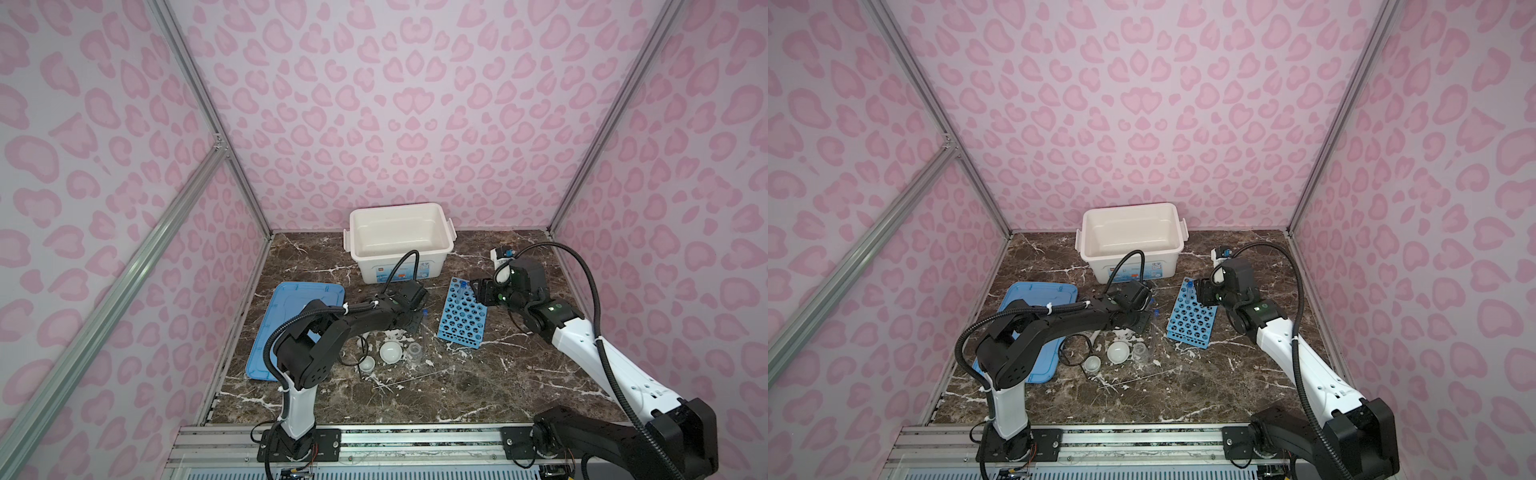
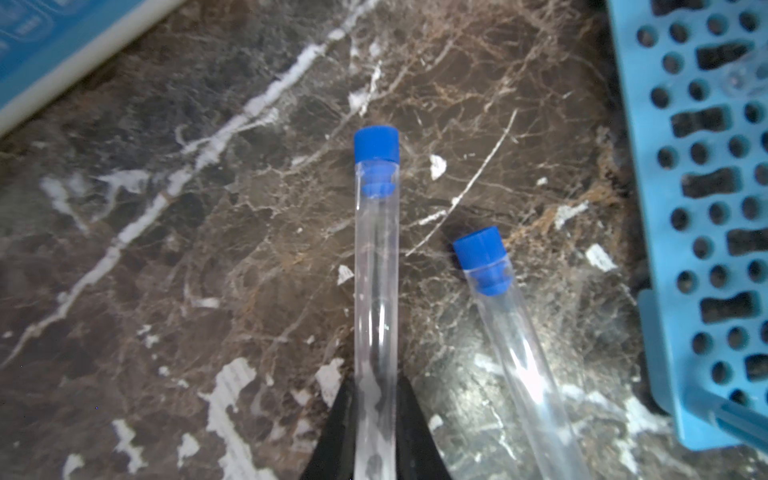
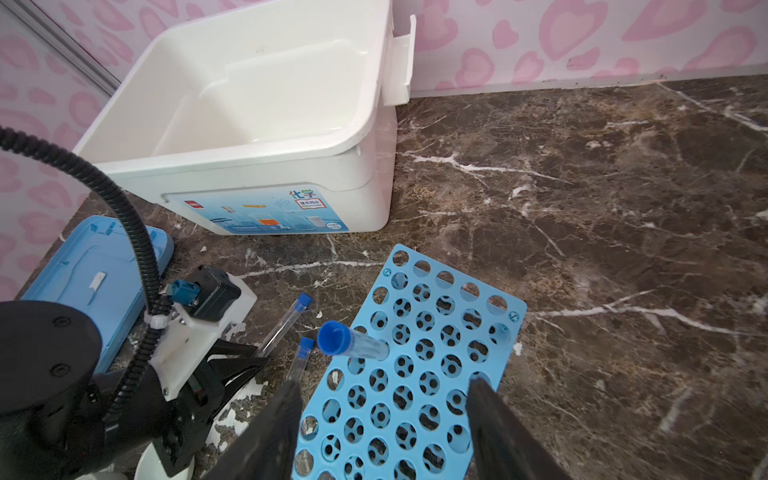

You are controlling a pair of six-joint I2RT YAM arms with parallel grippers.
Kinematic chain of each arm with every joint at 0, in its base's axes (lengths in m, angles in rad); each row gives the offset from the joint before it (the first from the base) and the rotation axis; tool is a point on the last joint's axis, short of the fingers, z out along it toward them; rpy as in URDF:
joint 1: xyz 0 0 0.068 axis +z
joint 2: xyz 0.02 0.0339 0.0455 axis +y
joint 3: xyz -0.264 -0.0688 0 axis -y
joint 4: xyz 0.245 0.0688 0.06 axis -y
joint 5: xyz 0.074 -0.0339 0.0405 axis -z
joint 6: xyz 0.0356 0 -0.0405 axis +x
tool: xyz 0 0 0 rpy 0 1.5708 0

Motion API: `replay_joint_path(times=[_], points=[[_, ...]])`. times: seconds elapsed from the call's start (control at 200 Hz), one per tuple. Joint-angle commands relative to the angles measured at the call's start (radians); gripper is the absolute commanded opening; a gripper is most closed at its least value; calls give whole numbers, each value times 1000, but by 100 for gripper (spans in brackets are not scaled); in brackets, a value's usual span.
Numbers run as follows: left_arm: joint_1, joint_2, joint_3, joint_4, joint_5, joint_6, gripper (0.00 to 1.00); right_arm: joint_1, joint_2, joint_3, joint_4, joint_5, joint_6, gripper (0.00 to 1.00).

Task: Organize the chemistry lab equipment
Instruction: 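Lift the tube upright with the left gripper while the right gripper moves toward it, then grasp the tube's blue-capped end with the right gripper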

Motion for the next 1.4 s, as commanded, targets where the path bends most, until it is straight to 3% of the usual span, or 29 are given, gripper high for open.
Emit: replay_joint_path(times=[0.0,0.245,0.655,1.01,1.395], points=[[0,-34,15,-1,-24,-14,8,-29,-18,-27,52,-70,31,65],[-2,-138,-2,29,-40,-5,5,-103,-69,-104,118,-248,78,64],[-92,-297,-81,119,-19,155,5,-186,-140,-238,241,-484,236,60],[-174,-392,-154,227,-2,286,5,-195,-112,-225,271,-647,300,58],[-233,-396,-159,282,23,400,5,-193,-52,-190,211,-791,278,54]])
